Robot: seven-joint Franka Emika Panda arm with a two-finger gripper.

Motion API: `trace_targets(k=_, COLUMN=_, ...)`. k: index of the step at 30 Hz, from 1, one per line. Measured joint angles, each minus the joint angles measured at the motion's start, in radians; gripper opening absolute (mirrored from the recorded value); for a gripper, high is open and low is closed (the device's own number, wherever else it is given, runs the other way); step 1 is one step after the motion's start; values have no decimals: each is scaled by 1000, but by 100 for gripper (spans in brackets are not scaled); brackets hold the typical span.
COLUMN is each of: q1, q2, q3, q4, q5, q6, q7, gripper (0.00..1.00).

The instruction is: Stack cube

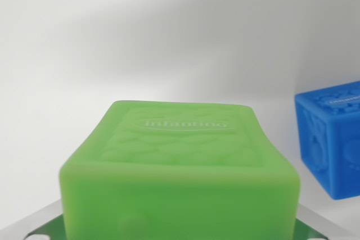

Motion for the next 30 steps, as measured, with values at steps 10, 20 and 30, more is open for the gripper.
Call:
trace_targets(k=10, q1=-29, q2=-31, q3=0, q4=-28, q5=0, q6=-3, q7=-76, gripper=0)
trace_targets(k=20, q1=-60, q2=-62, q3=0, q4=-53, q5=0, q6=-9, q7=-155, gripper=0)
trace_targets(k=30, q1=-90, q2=-92, q3=0, q4=-76, q5=0, q6=-17, q7=-233, gripper=0)
